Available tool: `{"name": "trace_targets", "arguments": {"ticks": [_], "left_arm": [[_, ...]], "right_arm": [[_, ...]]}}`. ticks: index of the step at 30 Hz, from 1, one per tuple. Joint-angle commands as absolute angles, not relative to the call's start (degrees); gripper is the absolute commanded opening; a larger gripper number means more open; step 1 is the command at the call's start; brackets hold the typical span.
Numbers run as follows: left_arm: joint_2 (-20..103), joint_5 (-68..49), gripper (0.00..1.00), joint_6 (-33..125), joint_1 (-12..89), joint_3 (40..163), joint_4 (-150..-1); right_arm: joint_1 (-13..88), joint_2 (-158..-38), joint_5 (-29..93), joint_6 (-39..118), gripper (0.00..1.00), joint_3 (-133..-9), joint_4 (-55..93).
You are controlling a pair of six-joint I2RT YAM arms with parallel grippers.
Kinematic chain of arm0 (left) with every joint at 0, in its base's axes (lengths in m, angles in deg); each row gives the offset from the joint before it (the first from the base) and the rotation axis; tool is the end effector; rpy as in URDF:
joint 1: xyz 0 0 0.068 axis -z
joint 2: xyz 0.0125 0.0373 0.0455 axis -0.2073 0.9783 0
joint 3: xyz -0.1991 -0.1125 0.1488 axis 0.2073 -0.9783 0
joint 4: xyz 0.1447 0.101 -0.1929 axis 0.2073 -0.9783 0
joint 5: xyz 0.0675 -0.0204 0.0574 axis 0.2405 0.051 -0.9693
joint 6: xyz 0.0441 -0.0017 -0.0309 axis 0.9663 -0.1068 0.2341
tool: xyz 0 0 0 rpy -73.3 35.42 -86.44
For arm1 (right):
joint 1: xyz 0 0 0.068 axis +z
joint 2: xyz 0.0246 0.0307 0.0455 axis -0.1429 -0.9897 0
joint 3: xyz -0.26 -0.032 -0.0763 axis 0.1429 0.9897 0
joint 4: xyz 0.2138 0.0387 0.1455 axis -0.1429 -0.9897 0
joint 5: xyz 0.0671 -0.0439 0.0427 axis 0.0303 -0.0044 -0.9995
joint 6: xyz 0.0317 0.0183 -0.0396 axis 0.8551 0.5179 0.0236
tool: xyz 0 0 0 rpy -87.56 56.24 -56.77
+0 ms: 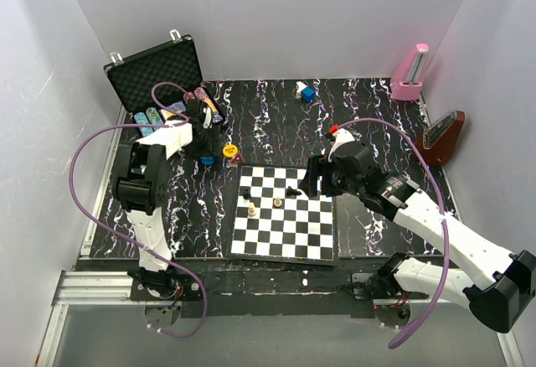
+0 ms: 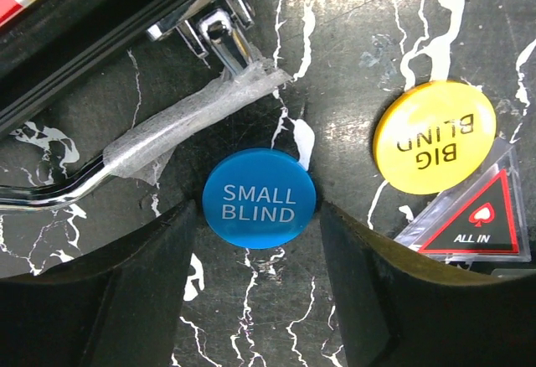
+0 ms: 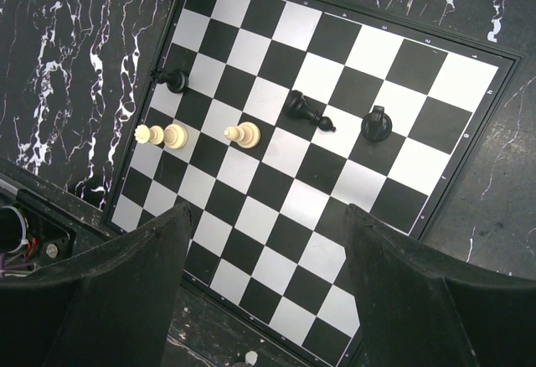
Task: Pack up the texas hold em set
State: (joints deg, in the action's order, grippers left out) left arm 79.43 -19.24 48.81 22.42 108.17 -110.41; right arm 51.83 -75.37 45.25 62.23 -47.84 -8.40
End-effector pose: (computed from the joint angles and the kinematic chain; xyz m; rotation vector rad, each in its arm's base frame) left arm 0.3969 -0.0723 0.1630 0.0274 2.7484 -0.0574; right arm 0.1638 0.1511 0.3111 -0.2120 2.2210 0.6132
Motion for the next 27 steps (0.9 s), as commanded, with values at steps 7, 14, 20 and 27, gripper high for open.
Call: {"name": "trace_targets", "arguments": {"ticks": [7,14,20,27], "left_arm": [[81.45,-19.68,0.54,49.91,21.81,109.41,-111.01],[82.59,-19.85,0.53,50.53,21.81,109.59,-111.36],[83.30,-20.38,0.48,51.41,22.60,109.59,-111.80],[81.02,-22.23,0.39,52.55,24.27,107.84,-110.32]], "right_arm": [[51.72,-74.55,45.99,62.86,0.79,-49.12,-6.39],[51.72,-74.55,46.00,62.77,0.79,-49.30,-6.30],[51.72,-74.20,46.35,63.12,0.79,-48.86,-6.04],[51.72,-73.05,46.96,63.56,0.79,-47.98,-5.86]]}}
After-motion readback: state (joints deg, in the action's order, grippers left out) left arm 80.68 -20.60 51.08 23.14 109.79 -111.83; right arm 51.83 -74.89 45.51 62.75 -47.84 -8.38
